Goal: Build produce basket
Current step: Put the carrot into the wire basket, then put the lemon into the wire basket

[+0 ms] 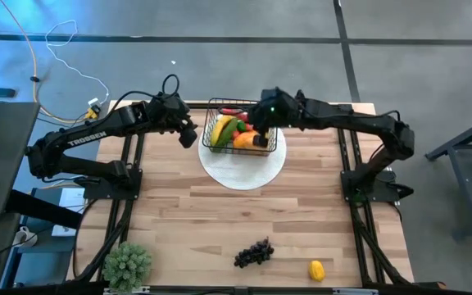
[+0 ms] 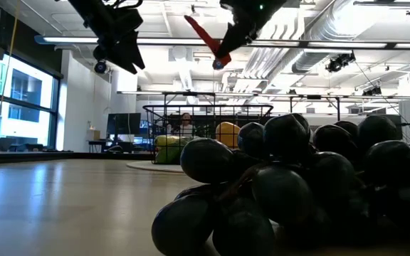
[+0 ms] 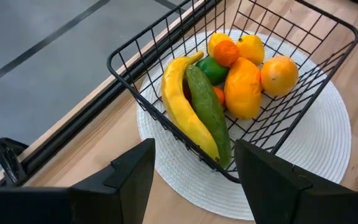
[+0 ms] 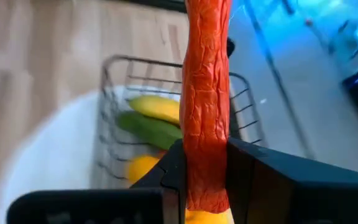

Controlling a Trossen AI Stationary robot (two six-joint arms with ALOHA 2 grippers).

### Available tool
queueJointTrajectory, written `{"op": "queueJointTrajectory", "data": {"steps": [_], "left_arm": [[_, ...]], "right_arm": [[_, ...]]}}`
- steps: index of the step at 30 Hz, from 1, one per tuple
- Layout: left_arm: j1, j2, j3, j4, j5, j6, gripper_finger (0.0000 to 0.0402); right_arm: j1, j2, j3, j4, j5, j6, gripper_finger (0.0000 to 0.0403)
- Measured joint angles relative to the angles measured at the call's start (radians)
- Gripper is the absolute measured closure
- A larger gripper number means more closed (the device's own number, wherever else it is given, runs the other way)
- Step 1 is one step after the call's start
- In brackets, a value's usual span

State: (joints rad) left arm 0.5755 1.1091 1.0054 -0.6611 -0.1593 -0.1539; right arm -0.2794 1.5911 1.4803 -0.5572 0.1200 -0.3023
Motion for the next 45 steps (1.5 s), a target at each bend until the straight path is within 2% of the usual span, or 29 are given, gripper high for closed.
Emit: {"op": "queueJointTrajectory", "data": {"steps": [6, 9, 15, 21, 36, 41, 45], "left_arm": [[0.000, 0.000, 0.000, 0.001, -0.015, -0.026, 0.0193], [-0.001, 0.000, 0.000, 0.001, -0.039, -0.027, 0.0193], [-0.001, 0.000, 0.000, 0.001, -0.055, -0.052, 0.0193], [0.000, 0.000, 0.000, 0.001, -0.058, -0.056, 0.0193], [0.000, 0.000, 0.000, 0.001, -0.061, -0.054, 0.0193], [0.000, 0.000, 0.000, 0.002, -0.061, -0.054, 0.0193], [0.000, 0.000, 0.000, 0.007, -0.061, -0.053, 0.0193]], "right_arm": [[-0.066, 0.039, 0.000, 0.031, -0.001, -0.274, 0.0357], [-0.084, 0.074, 0.000, 0.049, -0.001, -0.401, 0.0344], [-0.094, 0.164, 0.000, 0.070, -0.004, -0.552, 0.0343], [-0.085, 0.245, 0.000, 0.105, 0.030, -0.591, 0.0340], [-0.056, 0.356, 0.000, 0.118, 0.038, -0.702, 0.0262], [-0.057, 0.355, -0.001, 0.164, 0.093, -0.691, 0.0227], [-0.057, 0.352, -0.001, 0.174, 0.146, -0.675, 0.0218]]}}
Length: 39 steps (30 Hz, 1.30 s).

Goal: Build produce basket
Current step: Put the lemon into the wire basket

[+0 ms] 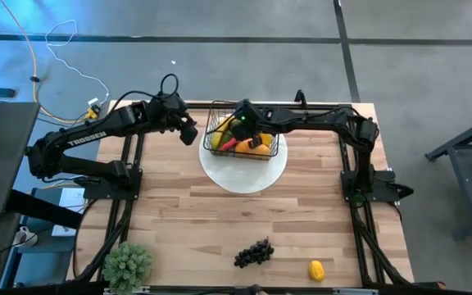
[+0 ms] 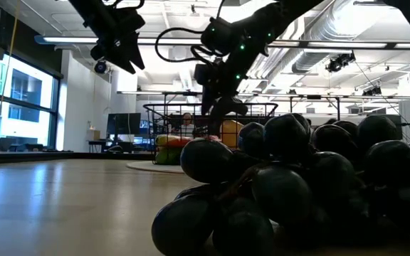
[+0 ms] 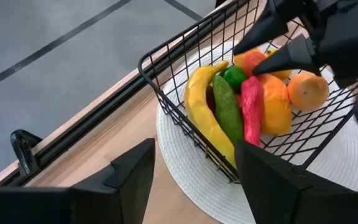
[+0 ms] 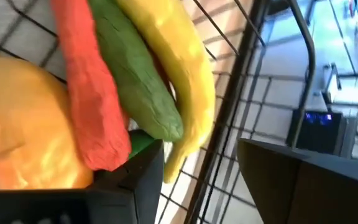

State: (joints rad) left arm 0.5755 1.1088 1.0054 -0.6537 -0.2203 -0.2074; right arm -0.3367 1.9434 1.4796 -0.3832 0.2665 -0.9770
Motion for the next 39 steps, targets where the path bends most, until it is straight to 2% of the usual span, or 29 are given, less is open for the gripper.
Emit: {"op": "queueJointTrajectory", "data": {"steps": [7, 10, 17, 22, 26, 31, 34, 39], "left_arm": [[0.000, 0.000, 0.000, 0.002, 0.000, 0.000, 0.0193], [0.000, 0.000, 0.000, 0.002, 0.000, 0.001, 0.0193], [0.000, 0.000, 0.000, 0.001, 0.003, 0.052, 0.0193], [0.000, 0.000, 0.000, 0.006, 0.006, 0.093, 0.0193], [0.000, 0.000, 0.000, 0.019, 0.042, 0.134, 0.0193], [-0.001, 0.000, 0.000, 0.018, 0.146, 0.140, 0.0193], [-0.006, 0.000, 0.000, 0.017, 0.199, 0.132, 0.0193], [-0.042, 0.000, 0.000, 0.014, 0.213, 0.132, 0.0193]], "right_arm": [[0.002, -0.024, 0.000, -0.001, 0.096, 0.094, 0.0217], [0.004, -0.059, 0.000, -0.018, 0.143, 0.195, 0.0217], [0.029, -0.183, 0.000, -0.182, 0.208, 0.584, 0.0217], [0.082, -0.264, 0.000, -0.314, 0.198, 0.973, 0.0217], [0.130, -0.307, 0.000, -0.398, 0.159, 1.265, 0.0217], [0.187, -0.338, 0.000, -0.477, 0.011, 1.589, 0.0217], [0.226, -0.344, 0.000, -0.526, -0.072, 1.724, 0.0217], [0.318, -0.340, 0.000, -0.580, -0.168, 1.870, 0.0217]]}}
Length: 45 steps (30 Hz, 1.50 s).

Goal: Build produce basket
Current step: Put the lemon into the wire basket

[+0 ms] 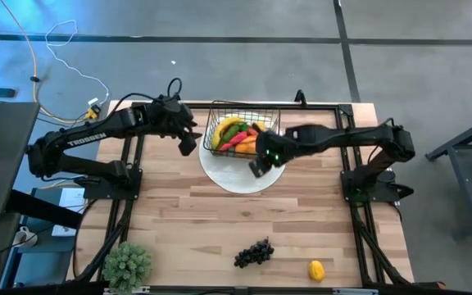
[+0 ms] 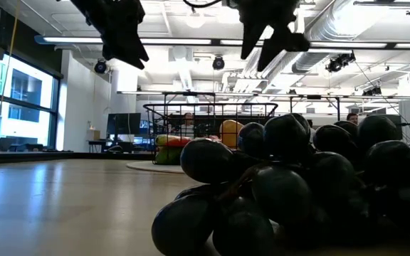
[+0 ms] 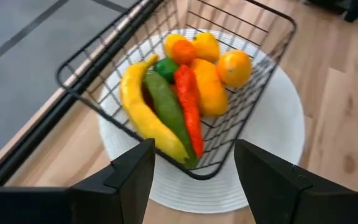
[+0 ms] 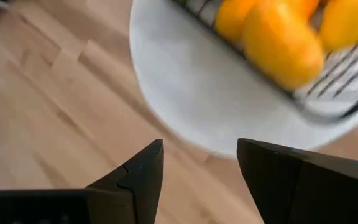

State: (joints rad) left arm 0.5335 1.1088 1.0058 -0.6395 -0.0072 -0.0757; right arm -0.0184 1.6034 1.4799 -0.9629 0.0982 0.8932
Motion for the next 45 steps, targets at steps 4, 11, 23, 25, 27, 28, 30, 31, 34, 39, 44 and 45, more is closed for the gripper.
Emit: {"op": "queueJointTrajectory", "data": {"steps": [4, 11, 23, 25, 27, 28, 30, 31, 34, 39, 44, 45], "left_arm": [[-0.038, 0.000, 0.000, 0.000, 0.000, 0.000, 0.0193], [-0.094, 0.000, 0.000, 0.000, -0.001, 0.000, 0.0193], [-0.160, 0.000, 0.000, 0.000, -0.004, -0.049, 0.0193], [-0.167, 0.000, 0.000, 0.000, -0.004, -0.071, 0.0193], [-0.172, 0.000, 0.000, 0.000, -0.004, -0.093, 0.0193], [-0.176, 0.000, 0.000, 0.000, -0.004, -0.100, 0.0193], [-0.184, 0.000, 0.000, 0.000, -0.004, -0.112, 0.0193], [-0.189, 0.000, 0.000, 0.000, -0.004, -0.114, 0.0193], [-0.202, 0.000, 0.000, 0.000, -0.004, -0.114, 0.0193], [-0.223, 0.000, 0.000, 0.000, -0.004, -0.107, 0.0193], [-0.235, 0.000, 0.000, 0.000, -0.004, -0.108, 0.0193], [-0.235, 0.000, 0.000, 0.000, -0.004, -0.112, 0.0193]], "right_arm": [[0.088, 0.001, 0.000, -0.017, -0.007, 0.142, 0.0217], [0.264, 0.001, -0.002, -0.051, -0.010, 0.387, 0.0217], [0.499, 0.001, -0.003, -0.150, -0.091, 0.605, 0.0216], [0.534, 0.001, -0.003, -0.169, -0.103, 0.633, 0.0216], [0.566, 0.001, -0.004, -0.186, -0.125, 0.652, 0.0216], [0.582, 0.001, -0.004, -0.192, -0.135, 0.659, 0.0216], [0.611, 0.001, -0.004, -0.206, -0.157, 0.682, 0.0216], [0.626, 0.001, -0.004, -0.206, -0.170, 0.685, 0.0216], [0.671, 0.001, -0.004, -0.201, -0.206, 0.673, 0.0217], [0.738, 0.001, -0.004, -0.200, -0.209, 0.672, 0.0216], [0.797, 0.002, -0.004, -0.200, -0.226, 0.714, 0.0196], [0.809, 0.002, -0.004, -0.200, -0.226, 0.728, 0.0189]]}}
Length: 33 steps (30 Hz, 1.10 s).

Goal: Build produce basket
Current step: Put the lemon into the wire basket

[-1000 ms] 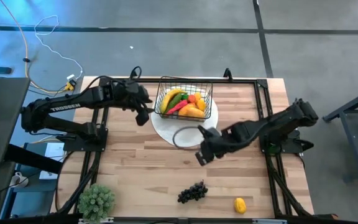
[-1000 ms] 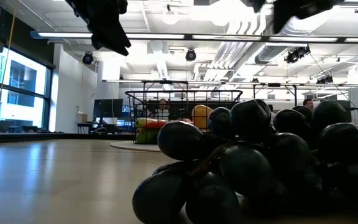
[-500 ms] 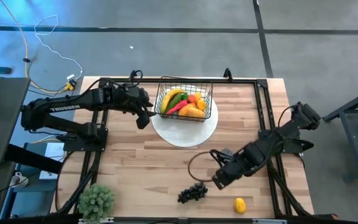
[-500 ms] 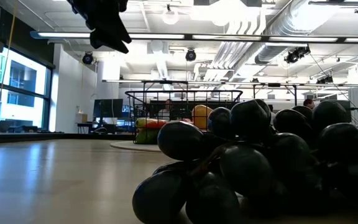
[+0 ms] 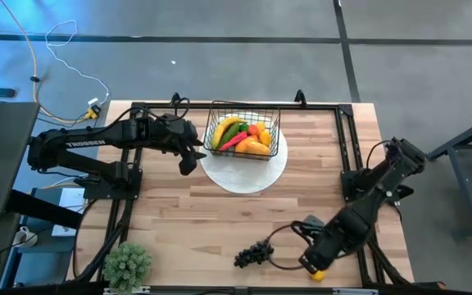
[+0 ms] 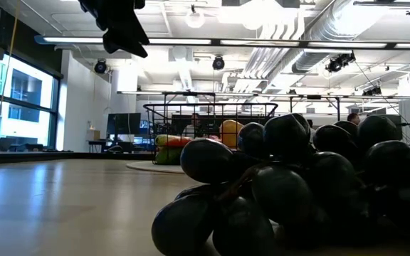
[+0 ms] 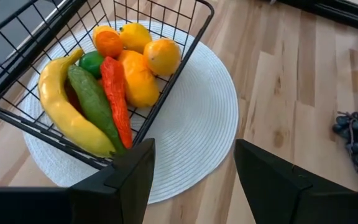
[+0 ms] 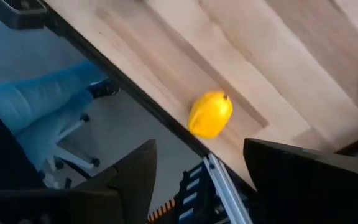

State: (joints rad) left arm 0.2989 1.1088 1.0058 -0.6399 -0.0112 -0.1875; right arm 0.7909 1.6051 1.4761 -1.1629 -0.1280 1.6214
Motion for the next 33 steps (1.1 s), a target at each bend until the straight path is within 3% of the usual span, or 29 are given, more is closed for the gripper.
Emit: {"op": "queueJointTrajectory", "data": {"steps": [11, 21, 33], "left_arm": [[0.000, 0.000, 0.000, -0.046, 0.004, -0.047, 0.0193], [-0.005, 0.000, 0.000, -0.053, 0.004, -0.098, 0.0193], [-0.014, 0.000, 0.000, -0.053, 0.000, -0.118, 0.0193]], "right_arm": [[0.137, 0.044, 0.000, 0.012, 0.021, 0.237, 0.0114], [0.161, 0.174, 0.000, 0.141, -0.019, 0.424, 0.0109], [0.161, 0.319, 0.000, 0.121, -0.001, 0.554, 0.0109]]}}
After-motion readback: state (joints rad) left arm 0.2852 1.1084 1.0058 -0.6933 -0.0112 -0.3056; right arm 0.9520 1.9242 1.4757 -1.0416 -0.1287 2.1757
